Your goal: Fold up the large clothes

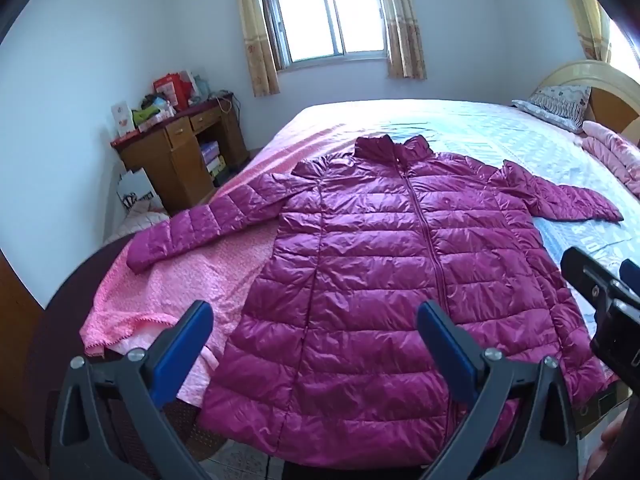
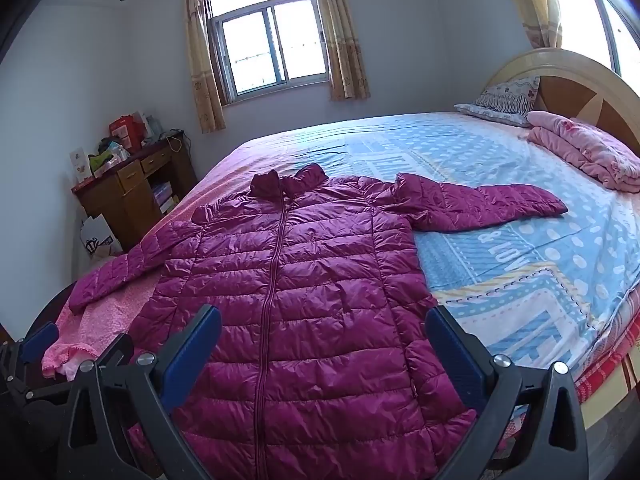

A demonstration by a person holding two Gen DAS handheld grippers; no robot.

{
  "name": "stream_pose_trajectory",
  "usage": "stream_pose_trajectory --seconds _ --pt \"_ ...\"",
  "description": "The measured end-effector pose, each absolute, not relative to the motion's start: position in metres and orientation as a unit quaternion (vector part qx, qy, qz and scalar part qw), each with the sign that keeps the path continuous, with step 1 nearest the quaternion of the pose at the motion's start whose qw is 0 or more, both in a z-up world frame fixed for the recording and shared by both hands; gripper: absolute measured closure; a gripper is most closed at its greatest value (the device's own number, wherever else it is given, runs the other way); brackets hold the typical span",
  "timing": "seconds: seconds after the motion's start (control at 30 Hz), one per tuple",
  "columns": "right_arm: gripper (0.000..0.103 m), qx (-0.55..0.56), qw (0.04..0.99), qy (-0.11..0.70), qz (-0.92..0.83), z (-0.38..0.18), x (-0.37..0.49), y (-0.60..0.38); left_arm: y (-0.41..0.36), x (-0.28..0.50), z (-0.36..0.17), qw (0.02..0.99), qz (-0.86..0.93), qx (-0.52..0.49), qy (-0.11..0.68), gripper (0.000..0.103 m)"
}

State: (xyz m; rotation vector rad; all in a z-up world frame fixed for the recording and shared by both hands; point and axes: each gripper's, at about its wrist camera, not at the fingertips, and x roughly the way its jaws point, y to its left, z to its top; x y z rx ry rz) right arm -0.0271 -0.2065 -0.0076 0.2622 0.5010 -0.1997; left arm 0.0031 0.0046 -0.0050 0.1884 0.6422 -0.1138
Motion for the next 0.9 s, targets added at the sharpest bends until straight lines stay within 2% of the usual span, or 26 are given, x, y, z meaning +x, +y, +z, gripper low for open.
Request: stream_pose_trajectory --seconds 0.9 --pt "0.001 0.139 0.953 0.254 -0.092 -0.0111 -0.0251 -0.2088 0.0086 0.0056 -0.0058 0.942 -0.048 0.086 0.322 0.0"
